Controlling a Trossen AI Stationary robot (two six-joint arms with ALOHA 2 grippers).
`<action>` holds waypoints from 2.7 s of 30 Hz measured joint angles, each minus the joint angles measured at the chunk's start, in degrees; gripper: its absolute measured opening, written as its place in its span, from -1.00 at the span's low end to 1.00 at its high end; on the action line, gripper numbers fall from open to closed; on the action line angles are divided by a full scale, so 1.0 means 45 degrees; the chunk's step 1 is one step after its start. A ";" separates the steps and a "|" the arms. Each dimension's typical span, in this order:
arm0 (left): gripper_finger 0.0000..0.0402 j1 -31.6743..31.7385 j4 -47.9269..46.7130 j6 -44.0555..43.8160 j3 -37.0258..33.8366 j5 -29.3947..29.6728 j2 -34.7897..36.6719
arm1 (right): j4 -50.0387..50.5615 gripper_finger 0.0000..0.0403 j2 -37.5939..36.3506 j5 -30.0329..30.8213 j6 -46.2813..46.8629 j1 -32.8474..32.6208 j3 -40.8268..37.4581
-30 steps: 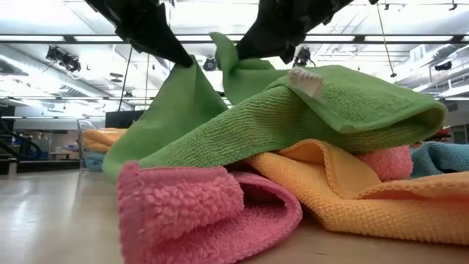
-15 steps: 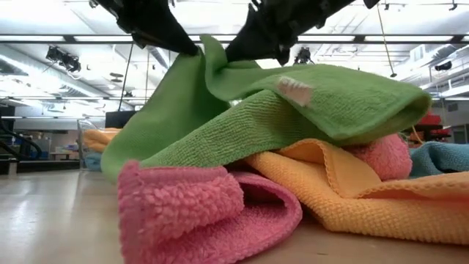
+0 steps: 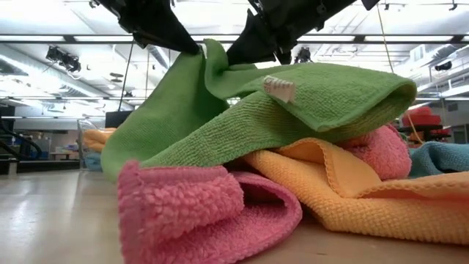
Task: Fold microfiber towels
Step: Fold the left green microfiber towel
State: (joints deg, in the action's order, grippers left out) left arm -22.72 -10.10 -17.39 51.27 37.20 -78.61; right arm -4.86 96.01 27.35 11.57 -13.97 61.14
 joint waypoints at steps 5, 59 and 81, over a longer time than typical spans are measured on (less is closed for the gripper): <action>-0.85 -0.0005 0.0496 0.0123 -0.0002 0.0000 0.0000 | 0.0014 -0.95 0.0000 -0.0028 -0.0005 -0.0011 0.0000; -0.71 -0.0318 -0.4986 -0.1005 -0.0010 -0.1231 -0.0554 | -0.1925 -0.95 0.0242 -0.2208 0.0868 0.1965 0.0014; -0.74 -0.0437 -0.5046 -0.1318 0.0000 -0.1230 -0.0534 | -0.1445 -0.51 0.4004 -0.3772 0.1066 0.2949 0.1978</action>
State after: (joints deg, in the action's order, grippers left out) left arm -24.69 -32.81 -23.32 51.27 31.67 -81.01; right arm -11.36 114.02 10.38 16.37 -0.70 70.05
